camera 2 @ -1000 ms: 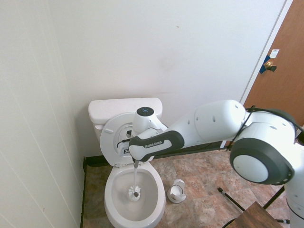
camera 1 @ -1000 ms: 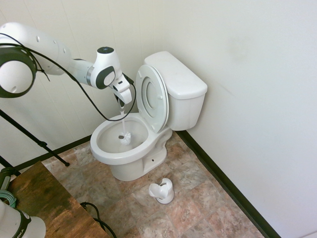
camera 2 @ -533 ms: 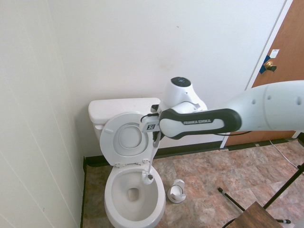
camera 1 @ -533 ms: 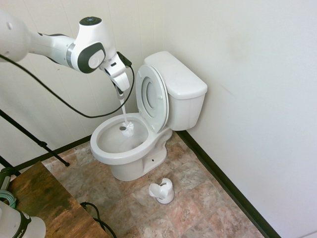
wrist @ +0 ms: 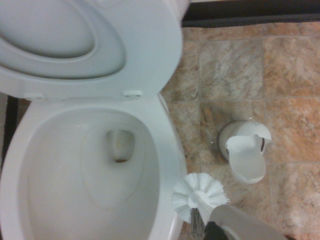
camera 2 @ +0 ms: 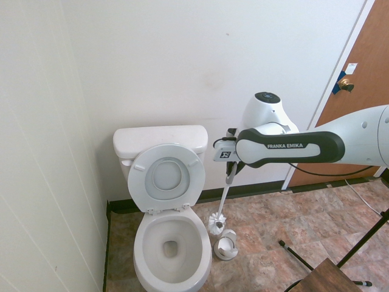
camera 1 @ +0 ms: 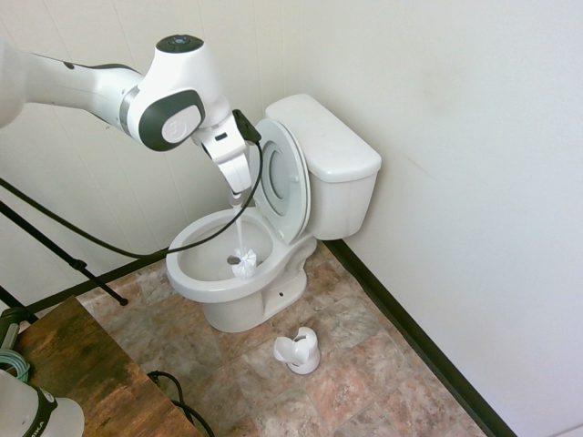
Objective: Clean the toilet
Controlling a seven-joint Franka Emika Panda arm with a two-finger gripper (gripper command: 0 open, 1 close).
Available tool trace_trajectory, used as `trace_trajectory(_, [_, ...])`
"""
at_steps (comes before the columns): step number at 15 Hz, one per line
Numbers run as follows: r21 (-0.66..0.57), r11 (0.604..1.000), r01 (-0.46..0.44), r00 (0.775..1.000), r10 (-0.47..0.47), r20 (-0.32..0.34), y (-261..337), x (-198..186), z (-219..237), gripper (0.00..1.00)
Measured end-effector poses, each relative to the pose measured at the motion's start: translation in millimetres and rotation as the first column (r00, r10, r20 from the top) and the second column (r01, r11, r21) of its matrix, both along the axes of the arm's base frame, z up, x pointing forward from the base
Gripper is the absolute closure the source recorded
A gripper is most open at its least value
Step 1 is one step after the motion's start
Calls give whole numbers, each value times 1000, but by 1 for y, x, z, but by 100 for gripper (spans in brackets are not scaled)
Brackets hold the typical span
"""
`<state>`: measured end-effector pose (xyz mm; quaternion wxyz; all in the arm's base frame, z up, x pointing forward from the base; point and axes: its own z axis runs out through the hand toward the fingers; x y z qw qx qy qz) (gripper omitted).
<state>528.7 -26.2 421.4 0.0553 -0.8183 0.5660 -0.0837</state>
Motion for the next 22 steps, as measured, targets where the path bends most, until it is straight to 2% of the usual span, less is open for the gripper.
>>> trace_trajectory(4, [-15, 998, 61, 997, -61, -38, -49, -8, -23, 100])
trace_trajectory(9, [-4, 996, 95, 992, -95, -88, -90, -8, -67, 100])
trace_trajectory(15, [26, 991, 133, 979, -127, -159, -113, 32, -168, 100])
trace_trajectory(22, [38, 982, 187, 967, -177, -185, -143, 69, -224, 100])
